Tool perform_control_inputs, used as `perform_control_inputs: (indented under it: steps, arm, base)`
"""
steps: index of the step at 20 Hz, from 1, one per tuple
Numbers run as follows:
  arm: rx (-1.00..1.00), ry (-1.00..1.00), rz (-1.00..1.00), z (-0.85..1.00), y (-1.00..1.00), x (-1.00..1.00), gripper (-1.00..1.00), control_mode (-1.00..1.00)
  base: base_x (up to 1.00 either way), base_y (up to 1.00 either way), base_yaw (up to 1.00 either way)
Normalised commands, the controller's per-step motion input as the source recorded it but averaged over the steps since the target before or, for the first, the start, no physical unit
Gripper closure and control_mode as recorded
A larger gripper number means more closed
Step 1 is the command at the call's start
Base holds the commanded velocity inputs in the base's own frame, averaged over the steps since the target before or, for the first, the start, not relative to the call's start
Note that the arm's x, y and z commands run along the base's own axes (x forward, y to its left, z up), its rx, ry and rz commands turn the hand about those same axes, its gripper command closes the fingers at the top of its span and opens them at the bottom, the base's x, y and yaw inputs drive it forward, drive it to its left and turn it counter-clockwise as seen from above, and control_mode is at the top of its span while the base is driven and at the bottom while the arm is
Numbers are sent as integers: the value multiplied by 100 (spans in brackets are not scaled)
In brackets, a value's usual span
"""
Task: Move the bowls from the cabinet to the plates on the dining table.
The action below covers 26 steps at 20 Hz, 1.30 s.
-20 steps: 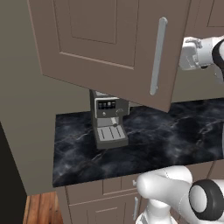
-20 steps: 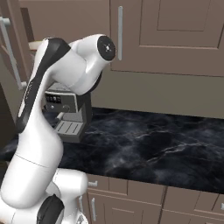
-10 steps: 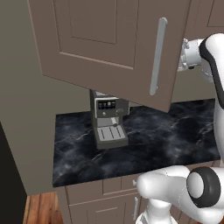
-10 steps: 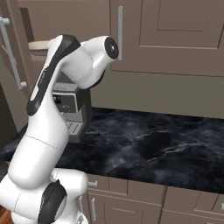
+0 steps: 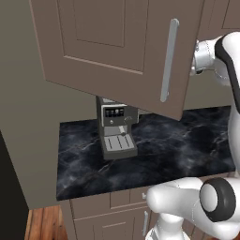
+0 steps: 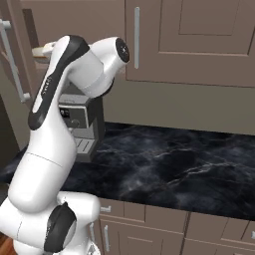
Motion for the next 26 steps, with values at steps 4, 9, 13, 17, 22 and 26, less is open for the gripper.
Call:
perform_control_inputs:
  steps: [4, 9, 13, 17, 22, 26]
  arm:
    - [0, 1, 10, 4, 26, -33, -100, -100]
    - [3, 0, 11, 0, 12, -39, -100, -100]
    - [4, 0, 11, 0, 5, -42, -100, -100]
    - [3, 0, 9, 0, 14, -45, -100, -100]
    - [5, -2, 4, -10, 37, -44, -100, -100]
    - [8, -9, 0, -25, 56, -33, -100, -100]
  base:
    - [0, 0, 0]
    - [0, 0, 0]
    - [0, 0, 0]
    - [0, 0, 0]
    - [0, 0, 0]
    - [0, 0, 0]
